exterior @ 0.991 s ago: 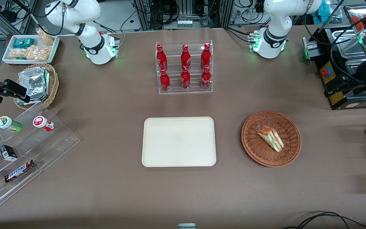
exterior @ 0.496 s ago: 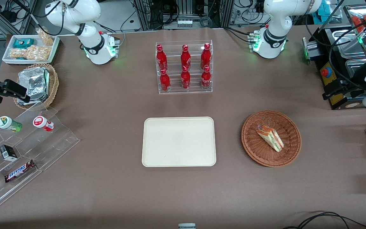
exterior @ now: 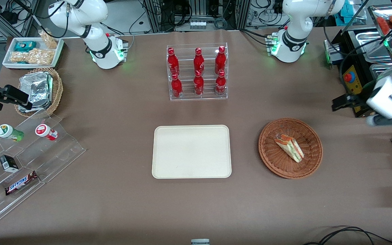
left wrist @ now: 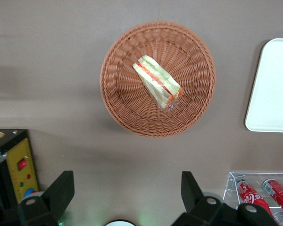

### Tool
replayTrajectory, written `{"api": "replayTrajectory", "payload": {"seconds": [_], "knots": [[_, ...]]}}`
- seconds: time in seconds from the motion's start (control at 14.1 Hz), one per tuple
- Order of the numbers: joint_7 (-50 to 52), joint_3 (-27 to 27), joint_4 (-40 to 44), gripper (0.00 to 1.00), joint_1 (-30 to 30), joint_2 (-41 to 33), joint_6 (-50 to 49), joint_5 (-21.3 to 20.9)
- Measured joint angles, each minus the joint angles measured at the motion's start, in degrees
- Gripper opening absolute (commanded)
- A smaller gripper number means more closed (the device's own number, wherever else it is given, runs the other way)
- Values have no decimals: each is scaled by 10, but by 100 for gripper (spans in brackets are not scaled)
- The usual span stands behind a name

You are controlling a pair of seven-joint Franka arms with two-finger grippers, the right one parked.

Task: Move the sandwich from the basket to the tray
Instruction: 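Move the left gripper over the wicker basket above the sandwich, then lower the left gripper and grasp the wrapped sandwich in the basket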

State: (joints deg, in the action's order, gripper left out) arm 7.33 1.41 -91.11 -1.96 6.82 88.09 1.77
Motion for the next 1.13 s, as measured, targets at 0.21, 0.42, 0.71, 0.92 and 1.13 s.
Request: {"api": "replayTrajectory", "payload": {"seconds": [0.21,0.42,0.71,0.92,1.13], "knots": [[78,0,-1,100,-22,46,7,-2],[164,1,-17,100,-46,91,68,-13],[292,1,-108,100,-60,105,206,-25],[427,1,-171,100,-68,105,310,-26],[511,2,-229,100,-76,111,415,-26]]}}
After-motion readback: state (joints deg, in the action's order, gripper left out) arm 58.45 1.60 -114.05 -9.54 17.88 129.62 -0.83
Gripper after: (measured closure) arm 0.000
